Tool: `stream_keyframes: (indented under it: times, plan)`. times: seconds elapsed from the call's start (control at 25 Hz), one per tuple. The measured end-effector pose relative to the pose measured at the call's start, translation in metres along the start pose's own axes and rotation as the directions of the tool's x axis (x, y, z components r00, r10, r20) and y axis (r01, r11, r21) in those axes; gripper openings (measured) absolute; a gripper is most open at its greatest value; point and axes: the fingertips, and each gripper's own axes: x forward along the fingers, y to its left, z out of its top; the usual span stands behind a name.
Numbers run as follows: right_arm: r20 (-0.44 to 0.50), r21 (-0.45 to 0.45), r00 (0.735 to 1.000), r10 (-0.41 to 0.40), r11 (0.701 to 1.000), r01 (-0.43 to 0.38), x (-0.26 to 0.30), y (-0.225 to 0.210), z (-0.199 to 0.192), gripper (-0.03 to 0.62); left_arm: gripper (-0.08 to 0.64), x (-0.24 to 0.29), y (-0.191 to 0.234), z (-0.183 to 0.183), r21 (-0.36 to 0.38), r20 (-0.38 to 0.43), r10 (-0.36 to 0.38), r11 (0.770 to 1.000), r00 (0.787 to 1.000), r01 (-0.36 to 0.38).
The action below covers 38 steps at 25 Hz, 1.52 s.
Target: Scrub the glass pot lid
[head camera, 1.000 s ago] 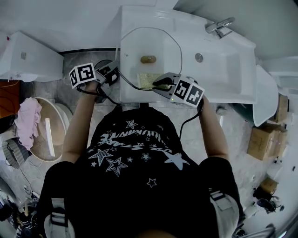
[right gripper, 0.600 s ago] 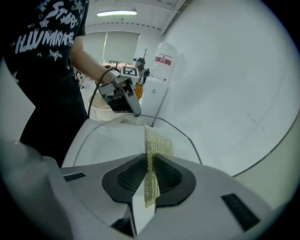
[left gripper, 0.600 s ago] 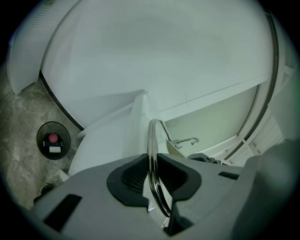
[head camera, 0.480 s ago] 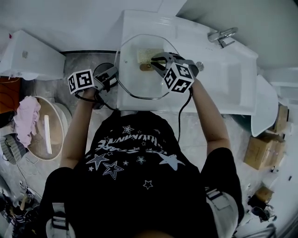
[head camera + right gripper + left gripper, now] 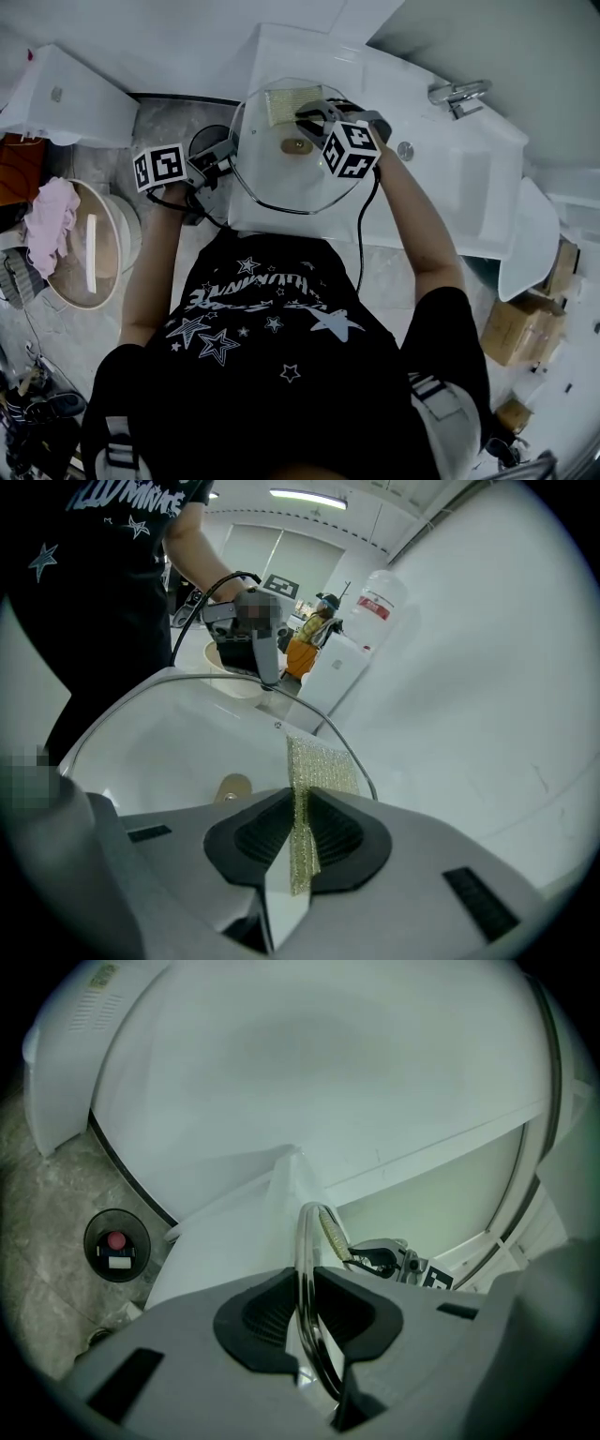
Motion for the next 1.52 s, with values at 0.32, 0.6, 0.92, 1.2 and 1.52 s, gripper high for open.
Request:
stream_keyframes:
  times: [0.32,0.6,0.92,1.2,1.52]
  plan:
    - [-0.047,0.07,0.999,0.0,0.998,0.003,-0.003,0.009,-0.018,0.057,0.069,0.0,0.001,0.002,0.0,0.021,0.007,1.0,1.0,-0.007]
    - [-0.106,0.234,0.994,-0.038,0.97,0.062,-0.016,0.017,-0.037,0.057,0.069,0.0,0.002,0.002,-0.003,0.005,-0.011,1.0,1.0,0.011]
    - [-0.171,0.361,0.982,-0.078,0.922,0.137,-0.027,0.033,-0.043,0.058,0.069,-0.001,-0.001,0.001,0.014,-0.023,-0.023,1.0,0.999,0.023]
    - [-0.214,0.5,0.972,-0.099,0.844,0.196,-0.033,0.045,-0.048,0.058,0.069,0.001,0.0,-0.001,0.028,-0.064,-0.03,0.999,0.998,0.031]
    - [-0.258,0.615,0.959,-0.114,0.746,0.254,-0.043,0.058,-0.049,0.058,0.069,0.003,-0.001,-0.003,0.035,-0.099,-0.04,0.998,0.994,0.043]
